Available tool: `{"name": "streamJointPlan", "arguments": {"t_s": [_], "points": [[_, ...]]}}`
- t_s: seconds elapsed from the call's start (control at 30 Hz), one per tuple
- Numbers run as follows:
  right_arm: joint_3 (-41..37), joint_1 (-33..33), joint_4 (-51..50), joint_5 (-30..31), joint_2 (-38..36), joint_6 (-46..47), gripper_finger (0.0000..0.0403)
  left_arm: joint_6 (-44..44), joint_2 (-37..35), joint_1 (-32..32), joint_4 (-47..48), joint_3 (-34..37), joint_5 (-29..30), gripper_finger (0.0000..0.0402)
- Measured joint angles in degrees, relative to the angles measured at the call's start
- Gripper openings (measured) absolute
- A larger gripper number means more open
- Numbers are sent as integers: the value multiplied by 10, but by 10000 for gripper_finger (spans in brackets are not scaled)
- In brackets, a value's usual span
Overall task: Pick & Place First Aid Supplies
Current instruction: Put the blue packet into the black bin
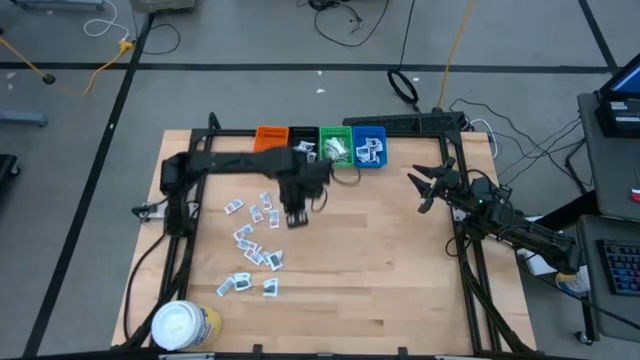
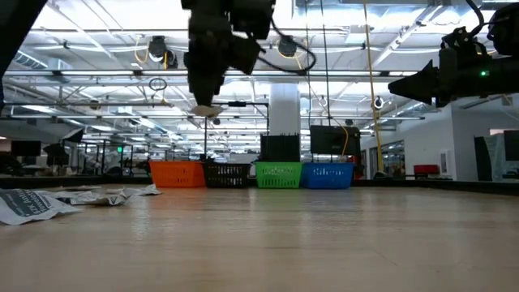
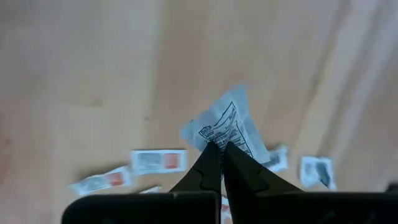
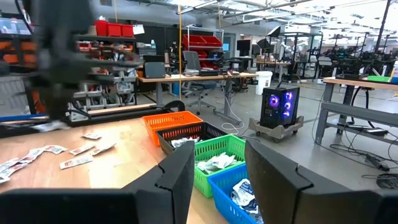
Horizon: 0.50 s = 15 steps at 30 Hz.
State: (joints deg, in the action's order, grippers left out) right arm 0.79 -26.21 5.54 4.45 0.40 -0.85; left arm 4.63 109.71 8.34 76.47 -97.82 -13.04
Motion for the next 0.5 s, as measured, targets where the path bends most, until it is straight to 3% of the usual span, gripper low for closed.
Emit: {"name": "streamJointPlan", "arguments": {"t_s": [0.5], "points": [[0, 0, 0, 0, 0, 0, 139, 31, 0, 214, -6, 0, 14, 1]]}}
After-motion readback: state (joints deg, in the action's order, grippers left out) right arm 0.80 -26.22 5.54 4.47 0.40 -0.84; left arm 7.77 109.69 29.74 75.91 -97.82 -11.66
